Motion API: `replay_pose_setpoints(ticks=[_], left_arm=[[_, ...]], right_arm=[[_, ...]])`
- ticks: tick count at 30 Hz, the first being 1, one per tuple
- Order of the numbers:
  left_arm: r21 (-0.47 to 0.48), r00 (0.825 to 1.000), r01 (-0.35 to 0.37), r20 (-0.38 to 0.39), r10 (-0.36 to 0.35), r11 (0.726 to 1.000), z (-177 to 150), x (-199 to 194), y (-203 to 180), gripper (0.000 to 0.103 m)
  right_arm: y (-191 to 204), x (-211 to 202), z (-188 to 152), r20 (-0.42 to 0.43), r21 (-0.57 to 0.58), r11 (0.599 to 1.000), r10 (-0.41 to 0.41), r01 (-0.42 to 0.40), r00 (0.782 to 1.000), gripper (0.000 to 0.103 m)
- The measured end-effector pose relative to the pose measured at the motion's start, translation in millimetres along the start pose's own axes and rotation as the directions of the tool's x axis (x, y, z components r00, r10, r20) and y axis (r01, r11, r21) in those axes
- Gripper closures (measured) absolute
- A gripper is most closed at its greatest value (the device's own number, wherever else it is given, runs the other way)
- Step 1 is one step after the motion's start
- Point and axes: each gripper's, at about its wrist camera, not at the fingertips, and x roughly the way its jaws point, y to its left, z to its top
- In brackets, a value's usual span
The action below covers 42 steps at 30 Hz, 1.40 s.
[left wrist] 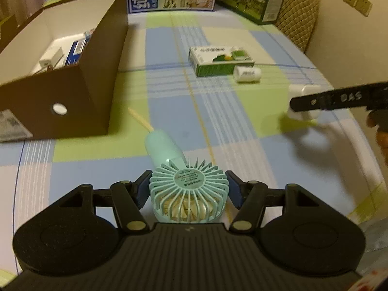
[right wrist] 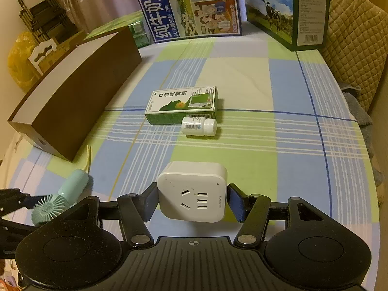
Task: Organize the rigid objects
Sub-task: 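Lift the fan and power strip and carry them over the shoebox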
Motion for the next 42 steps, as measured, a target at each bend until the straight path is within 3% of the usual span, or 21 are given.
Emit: replay_pose_setpoints(ticks=[21, 31, 42], left_arm=[[0.078, 0.992, 0.081, 0.087, -0.088, 0.994, 56, -34, 3, 0.044], [0.116, 0.978, 0.119, 0.155, -0.137, 0.986, 83, -60, 16, 0.044], [0.119, 0.956, 0.098, 0.266, -0.127, 0.988, 115, -91, 59, 0.044]], right_arm=[[7, -8, 14, 0.039, 0.028, 1.0, -0.016, 0.014, 0.999, 0.046], [25, -11, 32, 0.079, 0.02, 1.0, -0.013, 0.011, 0.997, 0.046], [63, -13, 68, 0.135, -0.029, 1.0, 0.011, -0.007, 0.991, 0.046]])
